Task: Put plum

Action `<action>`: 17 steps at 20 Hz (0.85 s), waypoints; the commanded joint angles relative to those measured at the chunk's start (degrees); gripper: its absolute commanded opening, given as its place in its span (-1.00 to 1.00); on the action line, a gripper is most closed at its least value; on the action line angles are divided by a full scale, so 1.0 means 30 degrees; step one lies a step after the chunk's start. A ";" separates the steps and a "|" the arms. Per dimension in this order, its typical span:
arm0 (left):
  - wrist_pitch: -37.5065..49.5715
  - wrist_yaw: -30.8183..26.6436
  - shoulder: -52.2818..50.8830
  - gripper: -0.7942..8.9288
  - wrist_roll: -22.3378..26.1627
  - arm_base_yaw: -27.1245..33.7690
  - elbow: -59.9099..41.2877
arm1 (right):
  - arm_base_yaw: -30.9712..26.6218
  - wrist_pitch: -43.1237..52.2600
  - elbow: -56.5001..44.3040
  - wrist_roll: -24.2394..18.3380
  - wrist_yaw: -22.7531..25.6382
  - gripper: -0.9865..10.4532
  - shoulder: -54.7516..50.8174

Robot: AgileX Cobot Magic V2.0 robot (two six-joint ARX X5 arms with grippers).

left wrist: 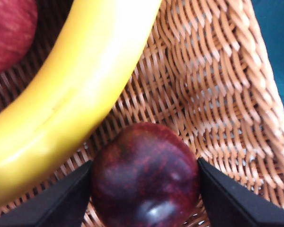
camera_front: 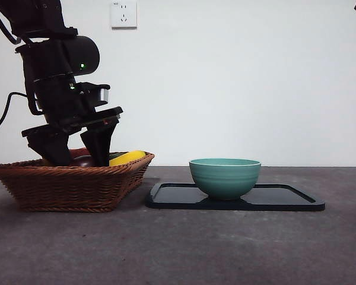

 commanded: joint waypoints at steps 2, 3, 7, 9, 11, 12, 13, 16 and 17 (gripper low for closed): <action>-0.0277 0.0036 0.0386 -0.08 0.0255 -0.0153 0.0211 | 0.0080 0.0189 0.0146 -0.0015 0.0036 -0.49 0.0087; -0.0357 0.0029 0.0386 0.02 0.0255 -0.0153 0.0211 | 0.0080 0.0197 0.0146 -0.0015 0.0036 -0.49 0.0087; -0.0532 0.0036 0.0219 0.08 0.0248 -0.0146 0.0233 | 0.0080 0.0182 0.0146 -0.0015 0.0029 -0.49 0.0087; -0.0495 0.0029 -0.0262 0.08 0.0255 -0.0131 0.0313 | 0.0080 0.0182 0.0146 -0.0015 0.0022 -0.49 0.0087; -0.0525 0.0029 -0.1078 0.08 0.0262 -0.0087 0.0576 | 0.0080 0.0175 0.0146 -0.0007 0.0015 -0.49 0.0087; -0.0532 0.0029 -0.1552 0.08 0.0255 -0.0087 0.0692 | 0.0080 0.0175 0.0146 -0.0007 0.0015 -0.49 0.0087; -0.0546 0.0029 -0.2259 0.08 0.0255 -0.0087 0.0831 | 0.0080 0.0175 0.0146 -0.0007 0.0007 -0.49 0.0087; -0.1035 0.0277 -0.4561 0.08 0.0255 -0.0131 0.1064 | 0.0080 0.0182 0.0146 -0.0007 0.0015 -0.49 0.0087; -0.1406 0.0882 -0.5523 0.06 0.0255 -0.0146 0.1129 | 0.0080 0.0182 0.0146 -0.0015 0.0015 -0.49 0.0087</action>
